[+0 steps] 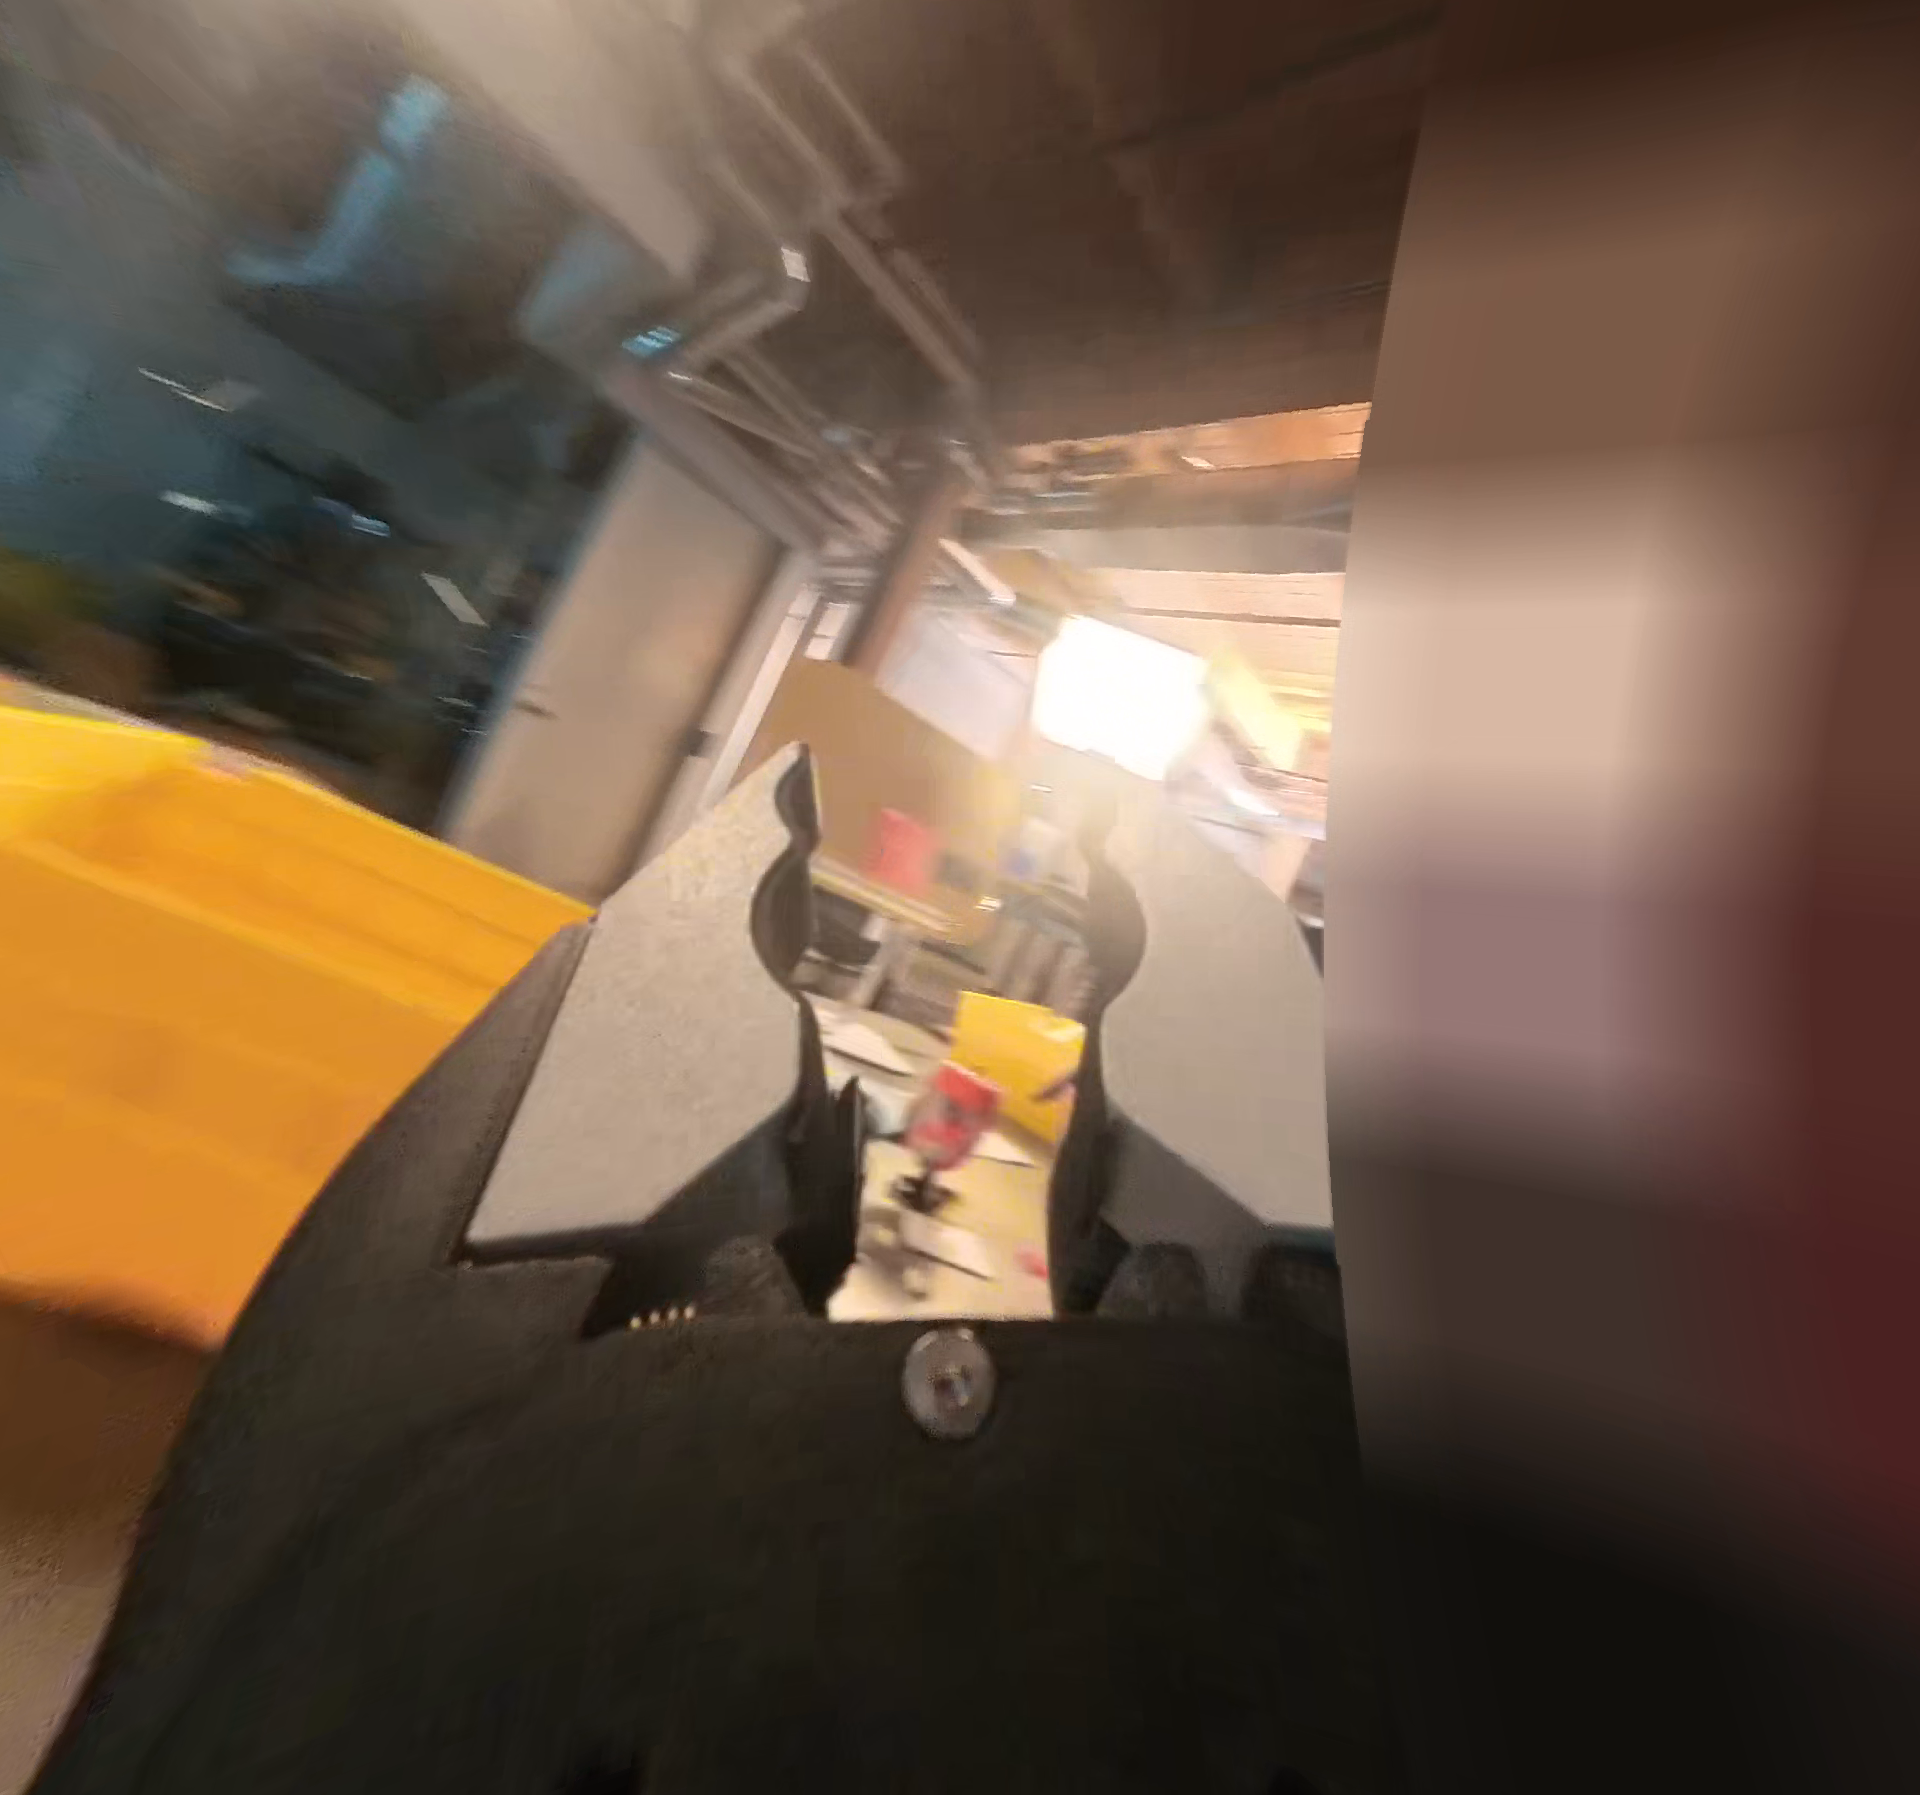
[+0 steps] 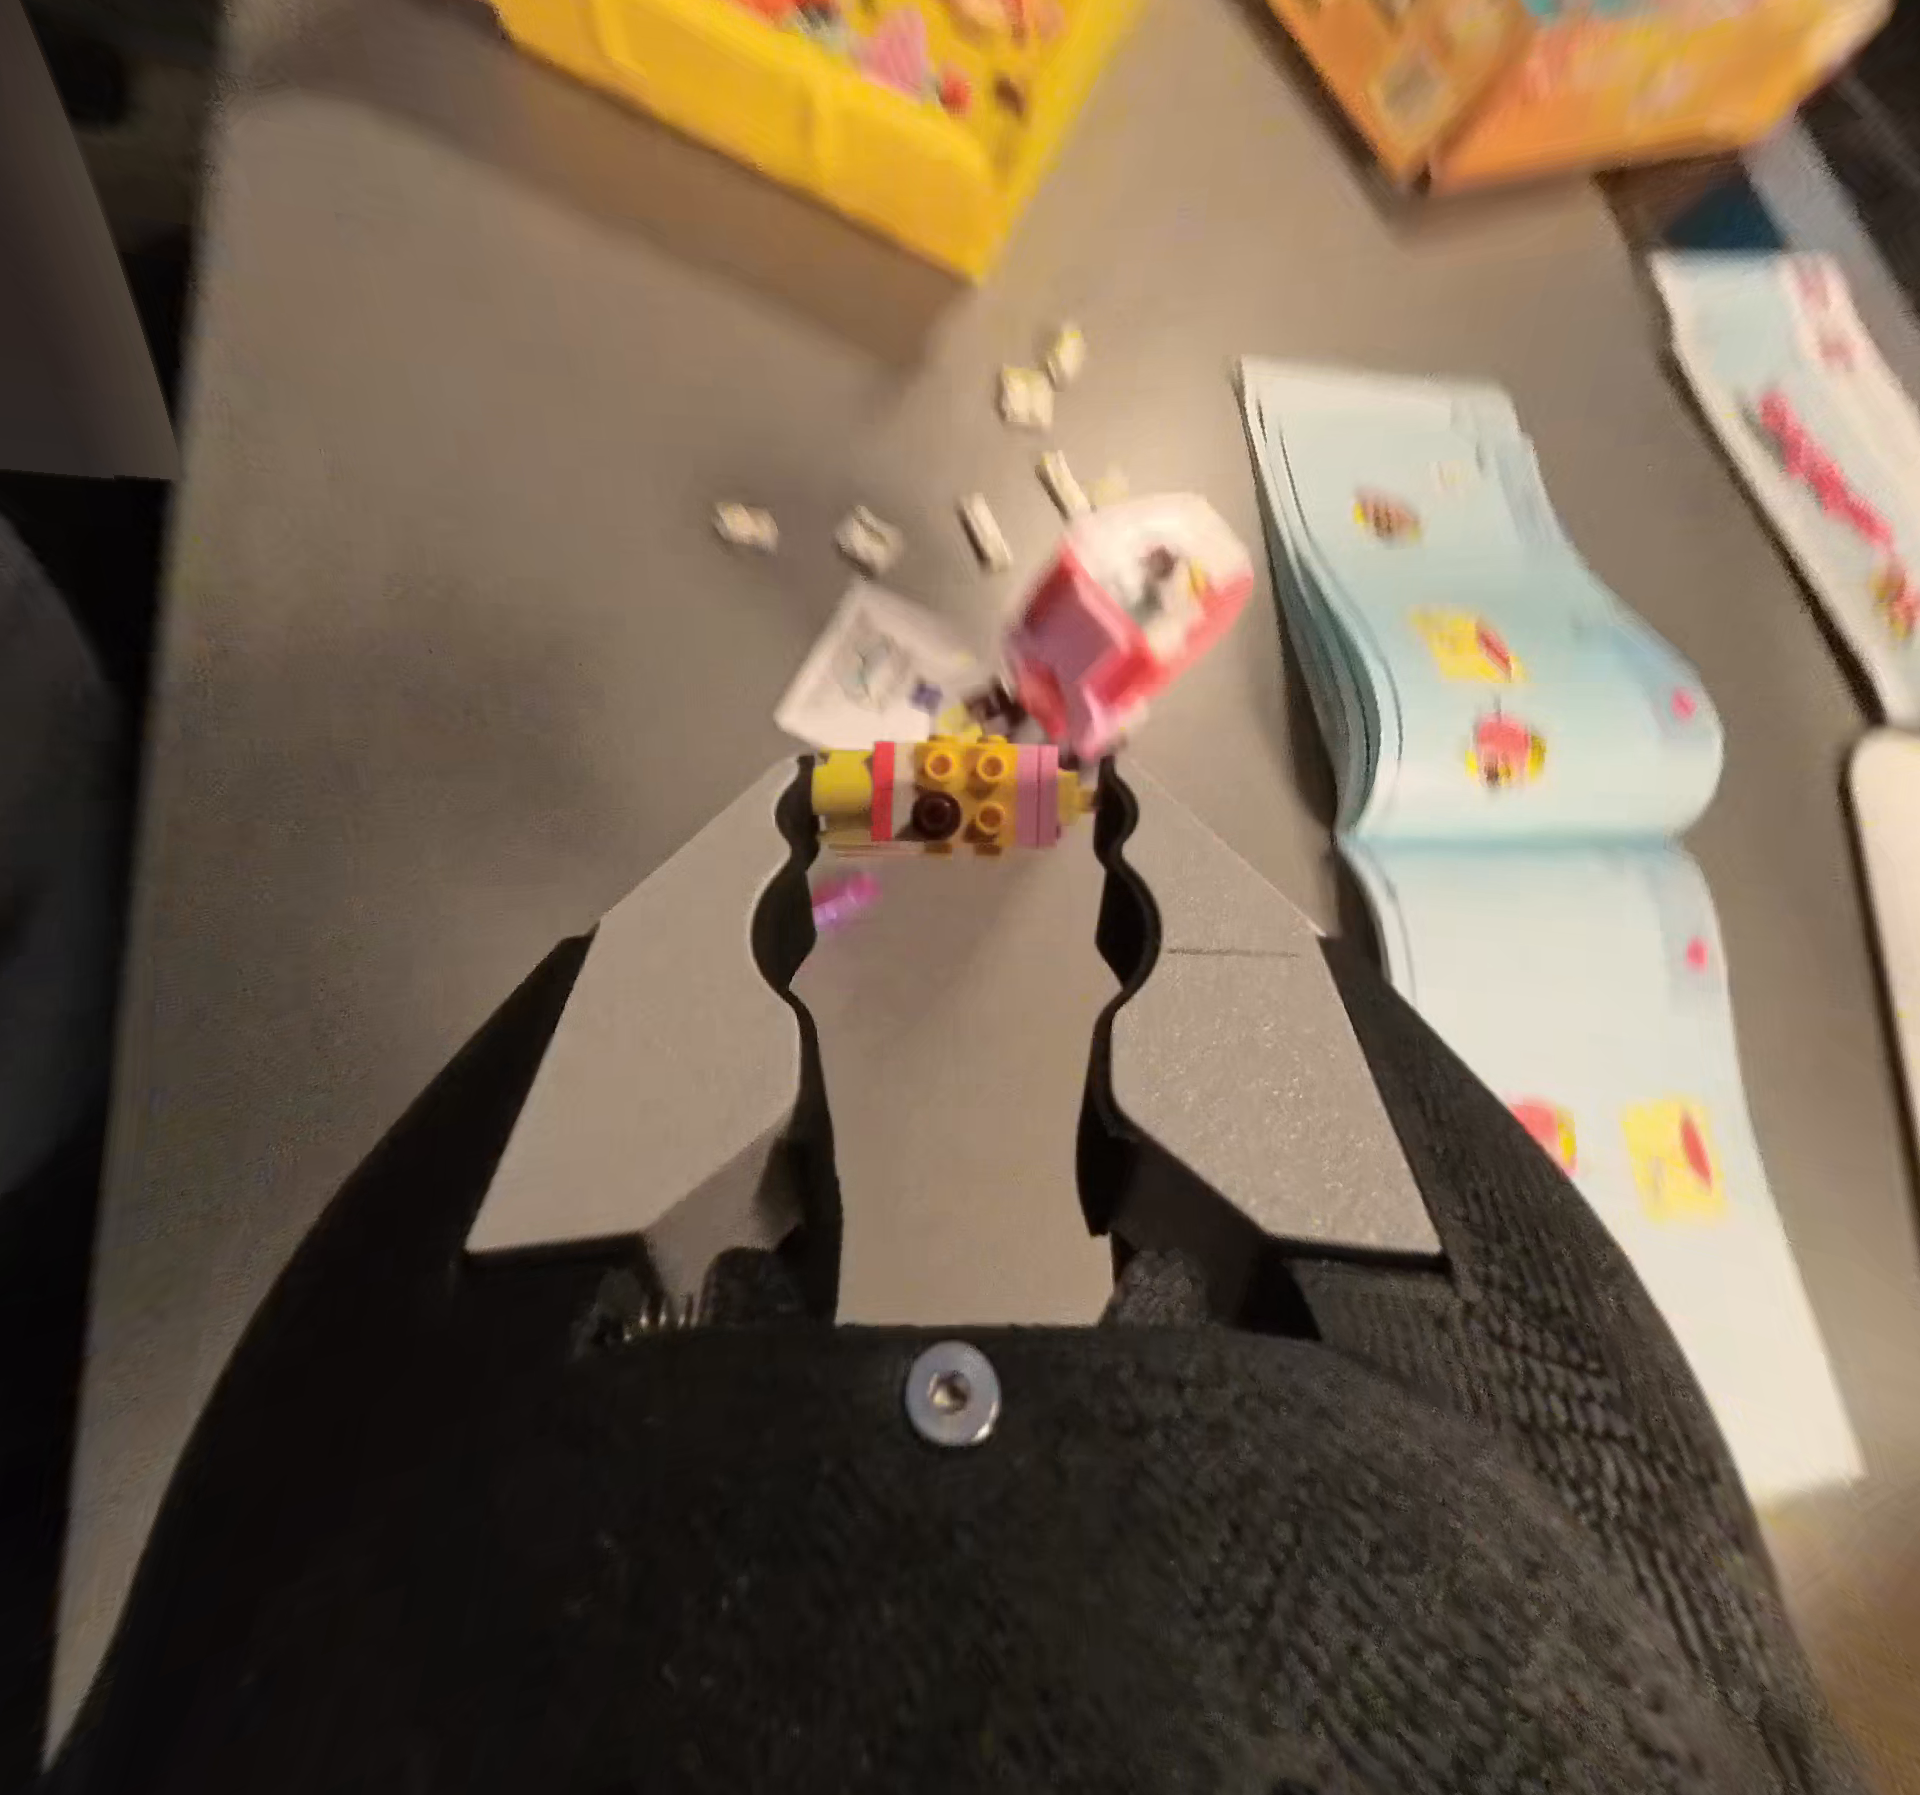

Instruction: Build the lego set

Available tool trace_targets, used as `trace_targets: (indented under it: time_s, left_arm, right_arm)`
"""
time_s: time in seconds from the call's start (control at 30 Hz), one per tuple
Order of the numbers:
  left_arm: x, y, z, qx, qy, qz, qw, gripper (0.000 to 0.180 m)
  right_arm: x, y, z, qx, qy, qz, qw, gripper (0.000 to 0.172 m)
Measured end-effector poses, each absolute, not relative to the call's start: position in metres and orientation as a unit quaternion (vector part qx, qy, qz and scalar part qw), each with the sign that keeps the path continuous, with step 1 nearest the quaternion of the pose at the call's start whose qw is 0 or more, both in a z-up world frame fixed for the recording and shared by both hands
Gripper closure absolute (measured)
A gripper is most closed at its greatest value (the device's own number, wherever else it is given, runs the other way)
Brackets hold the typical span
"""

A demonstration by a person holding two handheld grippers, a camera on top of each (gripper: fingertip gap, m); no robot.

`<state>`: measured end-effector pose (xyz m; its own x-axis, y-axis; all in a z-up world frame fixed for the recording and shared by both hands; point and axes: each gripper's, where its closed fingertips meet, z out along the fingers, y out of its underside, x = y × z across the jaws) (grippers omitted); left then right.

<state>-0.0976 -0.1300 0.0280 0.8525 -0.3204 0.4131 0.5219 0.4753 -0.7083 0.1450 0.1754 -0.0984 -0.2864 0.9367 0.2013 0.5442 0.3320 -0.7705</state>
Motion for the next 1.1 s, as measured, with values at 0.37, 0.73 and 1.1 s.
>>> trace_targets:
  time_s: [0.37, 0.73, 1.1]
  left_arm:
    - [-0.152, -0.148, 0.032, -0.502, -0.198, -0.124, 0.832, 0.139]
    - [-0.153, -0.136, 0.014, -0.556, -0.182, -0.070, 0.808, 0.166]
    - [-0.141, -0.095, -0.002, -0.637, -0.150, -0.054, 0.755, 0.157]
  right_arm:
    - [0.165, 0.223, -0.173, -0.579, -0.727, 0.237, 0.282, 0.119]
    - [0.162, 0.225, -0.176, -0.569, -0.722, 0.263, 0.292, 0.109]
    - [0.163, 0.257, -0.076, -0.501, -0.542, 0.445, 0.507, 0.111]
